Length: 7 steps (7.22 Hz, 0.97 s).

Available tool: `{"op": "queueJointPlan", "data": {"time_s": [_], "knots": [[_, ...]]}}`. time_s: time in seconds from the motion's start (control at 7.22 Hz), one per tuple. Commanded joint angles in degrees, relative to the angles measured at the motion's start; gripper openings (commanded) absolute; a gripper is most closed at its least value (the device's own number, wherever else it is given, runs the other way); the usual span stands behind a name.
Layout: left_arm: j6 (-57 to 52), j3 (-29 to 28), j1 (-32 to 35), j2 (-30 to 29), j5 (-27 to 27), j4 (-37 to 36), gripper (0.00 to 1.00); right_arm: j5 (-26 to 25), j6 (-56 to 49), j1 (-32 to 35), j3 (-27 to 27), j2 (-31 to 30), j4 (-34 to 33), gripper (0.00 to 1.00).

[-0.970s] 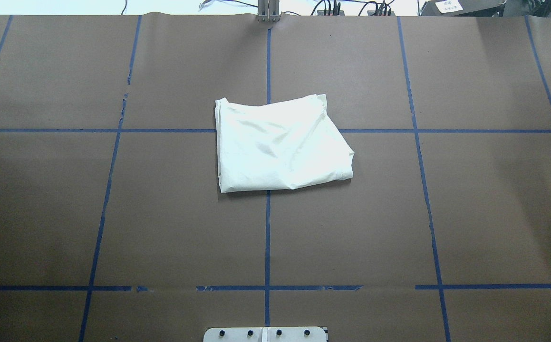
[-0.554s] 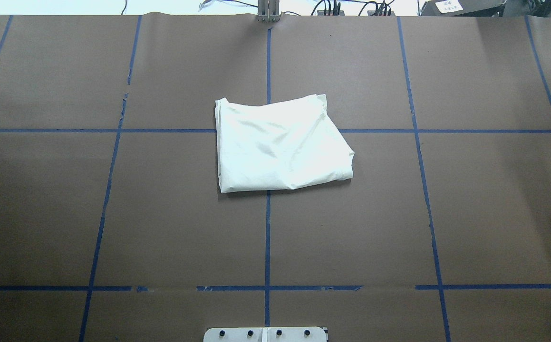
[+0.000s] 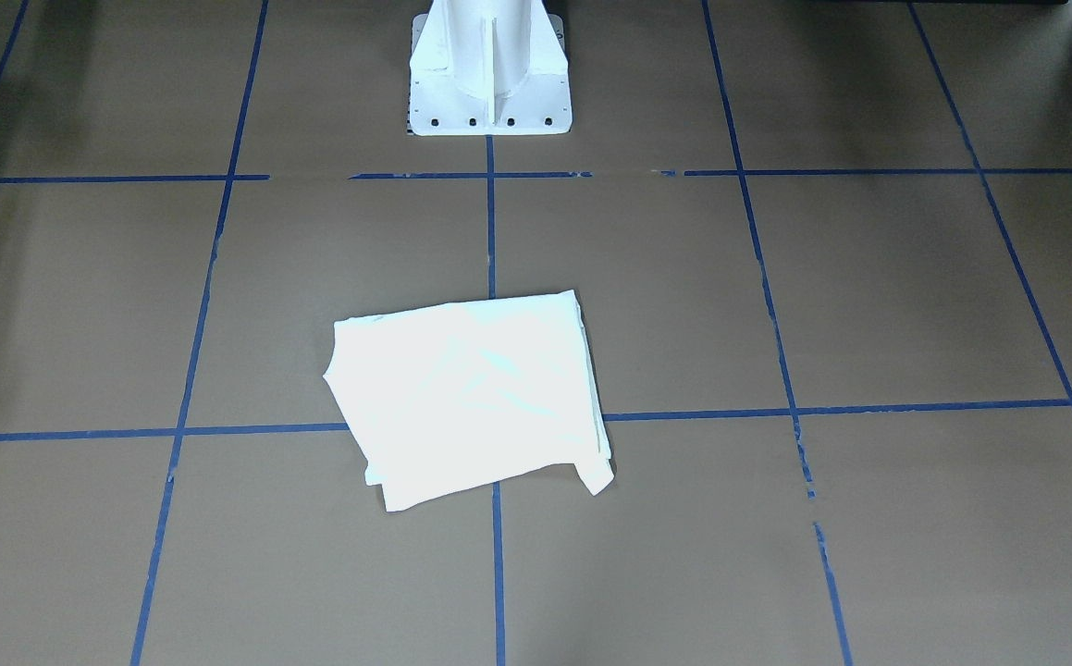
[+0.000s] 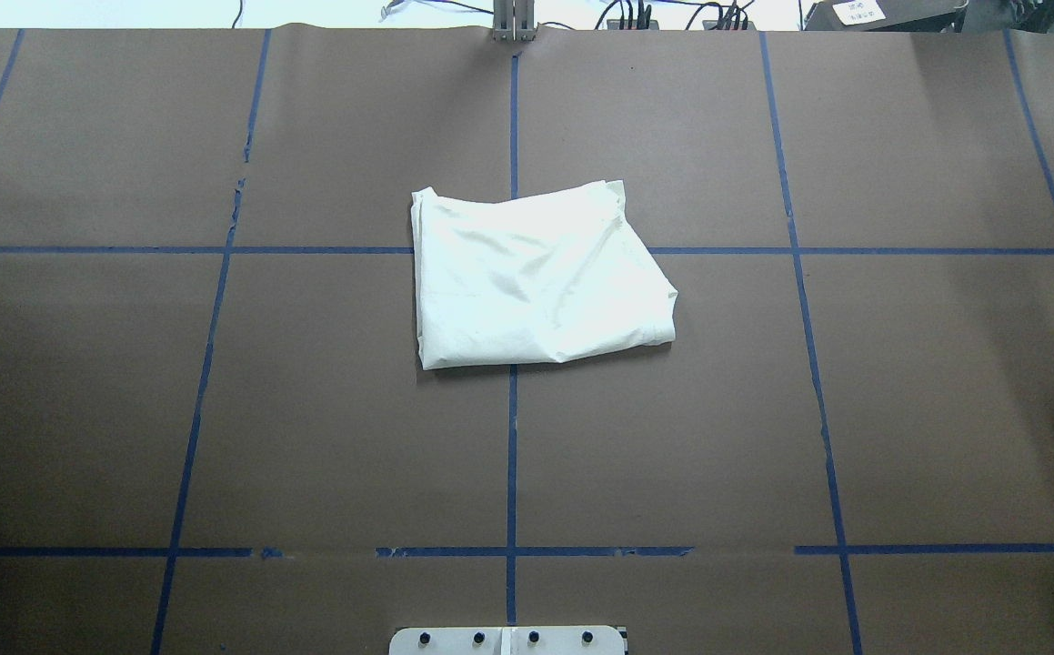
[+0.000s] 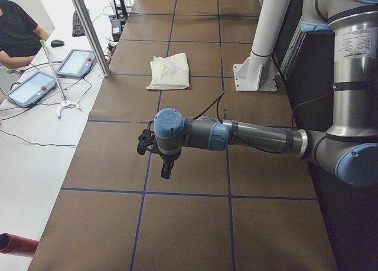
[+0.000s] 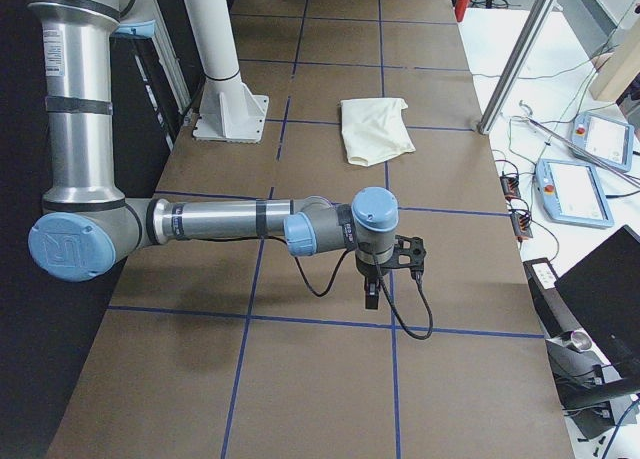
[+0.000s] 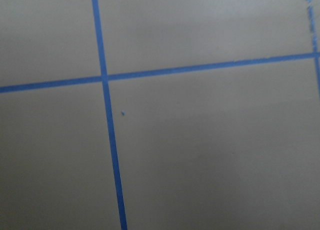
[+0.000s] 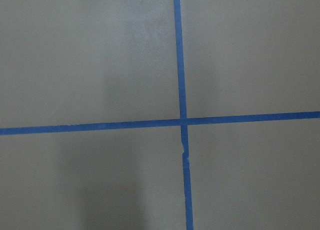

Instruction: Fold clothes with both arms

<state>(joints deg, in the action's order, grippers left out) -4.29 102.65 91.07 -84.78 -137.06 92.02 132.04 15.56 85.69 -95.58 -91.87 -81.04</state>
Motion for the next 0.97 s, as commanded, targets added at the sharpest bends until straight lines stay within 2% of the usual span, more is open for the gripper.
{"op": "queueJointPlan", "data": {"time_s": [0.0,0.28,0.55,0.83], "knots": [[-0.1,-1.83,0.25,0.31,7.97,2.98,1.0,0.67,0.25,0.0,-2.14,-1.11,-0.51,1.0],[-0.19,-3.95,0.16,0.23,6.45,3.07,1.0,0.5,0.34,0.0,-5.23,-3.92,-1.84,1.0],[0.51,-4.48,-0.01,-0.47,5.93,2.55,1.0,0.42,0.08,0.0,-5.32,-3.49,-5.52,1.0],[4.71,-6.15,-0.1,-0.73,3.04,2.72,1.0,0.41,-0.01,-2.61,-5.24,-3.14,-6.41,1.0]]}}
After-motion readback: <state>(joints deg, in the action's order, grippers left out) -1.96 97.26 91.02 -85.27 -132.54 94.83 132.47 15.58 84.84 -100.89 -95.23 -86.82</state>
